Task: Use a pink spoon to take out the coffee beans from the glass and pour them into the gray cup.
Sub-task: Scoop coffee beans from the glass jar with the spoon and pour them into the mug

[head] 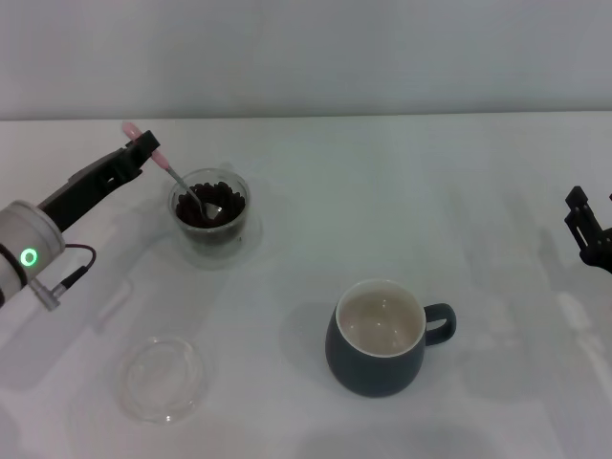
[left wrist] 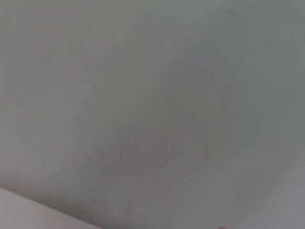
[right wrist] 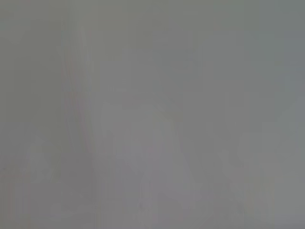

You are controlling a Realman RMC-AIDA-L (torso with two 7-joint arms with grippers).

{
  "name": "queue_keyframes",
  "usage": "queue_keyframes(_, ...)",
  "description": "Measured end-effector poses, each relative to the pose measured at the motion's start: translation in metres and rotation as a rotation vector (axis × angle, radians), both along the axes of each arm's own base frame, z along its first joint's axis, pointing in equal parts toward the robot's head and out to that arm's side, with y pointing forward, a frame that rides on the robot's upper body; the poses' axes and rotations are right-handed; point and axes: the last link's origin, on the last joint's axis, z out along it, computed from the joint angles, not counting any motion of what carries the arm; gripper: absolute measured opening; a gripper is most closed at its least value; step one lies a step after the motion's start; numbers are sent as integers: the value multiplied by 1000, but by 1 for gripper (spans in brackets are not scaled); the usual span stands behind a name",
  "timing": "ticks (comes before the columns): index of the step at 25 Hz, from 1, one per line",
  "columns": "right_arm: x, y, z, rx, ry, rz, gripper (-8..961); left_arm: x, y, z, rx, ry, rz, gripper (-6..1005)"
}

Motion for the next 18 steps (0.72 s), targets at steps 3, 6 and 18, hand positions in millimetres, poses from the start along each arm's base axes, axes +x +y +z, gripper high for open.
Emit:
queue_keyframes(3, 1, -2, -1, -2, 2, -4, 619, -3, -1, 2, 10, -27, 24, 127)
queue_keyframes(6, 1, -4, -1, -1, 4, -5, 619, -5, -1, 3, -3, -84, 61, 127)
queue_keyframes(18, 1, -8, -3, -1, 21, -9, 619, -13, -5, 5, -42, -178, 140, 126)
